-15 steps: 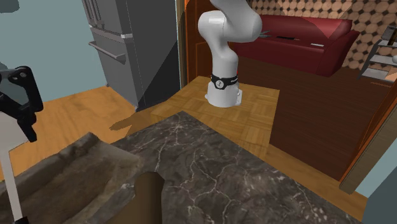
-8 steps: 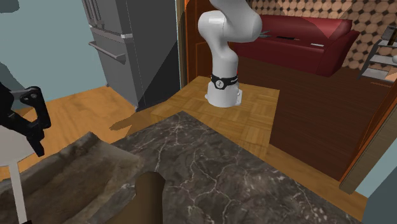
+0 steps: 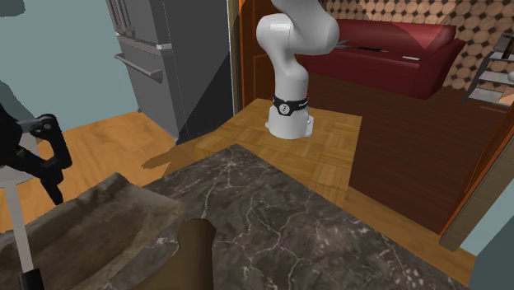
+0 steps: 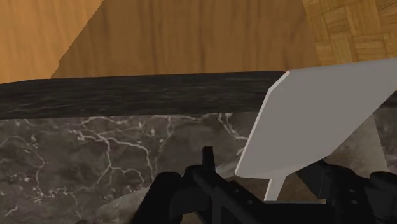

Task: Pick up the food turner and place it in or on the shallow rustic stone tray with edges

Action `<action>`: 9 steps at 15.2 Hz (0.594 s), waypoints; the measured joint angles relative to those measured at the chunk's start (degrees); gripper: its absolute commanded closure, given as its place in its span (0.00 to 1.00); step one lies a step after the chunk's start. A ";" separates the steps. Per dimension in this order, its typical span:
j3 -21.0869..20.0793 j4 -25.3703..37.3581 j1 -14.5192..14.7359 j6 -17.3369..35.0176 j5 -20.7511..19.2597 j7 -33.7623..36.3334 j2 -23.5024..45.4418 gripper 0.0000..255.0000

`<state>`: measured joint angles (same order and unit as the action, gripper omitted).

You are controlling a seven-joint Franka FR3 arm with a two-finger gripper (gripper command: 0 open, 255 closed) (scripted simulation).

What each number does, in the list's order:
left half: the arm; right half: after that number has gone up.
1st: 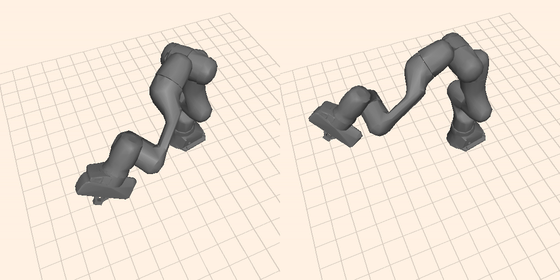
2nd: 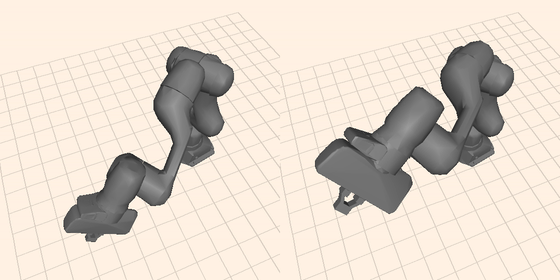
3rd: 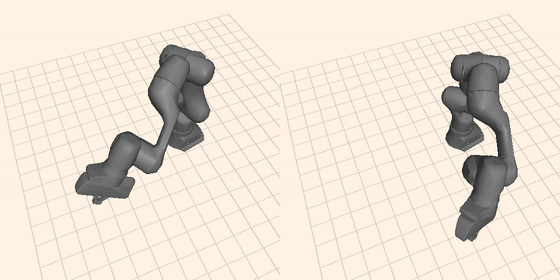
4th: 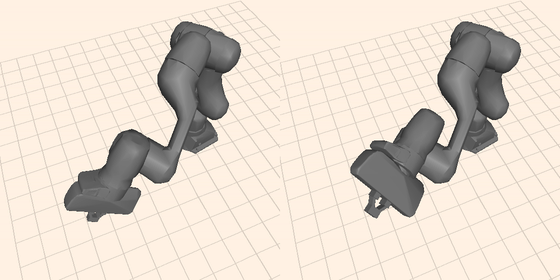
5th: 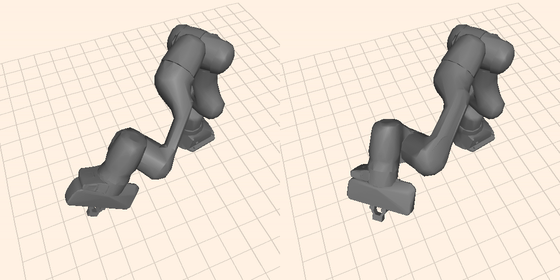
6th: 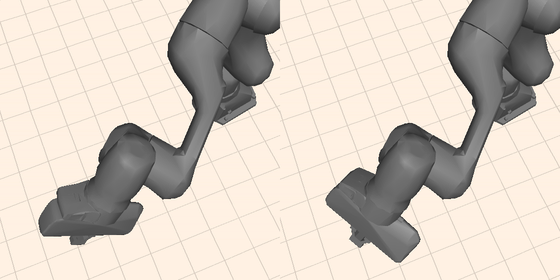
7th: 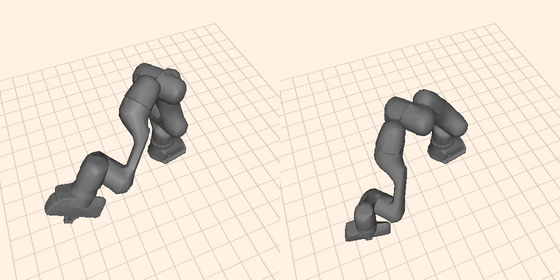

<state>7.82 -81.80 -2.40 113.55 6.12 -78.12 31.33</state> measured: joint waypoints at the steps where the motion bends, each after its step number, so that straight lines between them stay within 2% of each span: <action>1: -0.01 0.00 0.00 0.00 0.00 0.00 0.01 0.00; 5: 0.03 0.27 -0.03 -0.66 -0.04 -0.02 -0.37 0.00; 9: 0.19 3.95 -0.14 -5.48 -0.30 0.23 -1.63 0.00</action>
<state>8.01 -77.86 -2.54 108.07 5.82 -77.89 29.70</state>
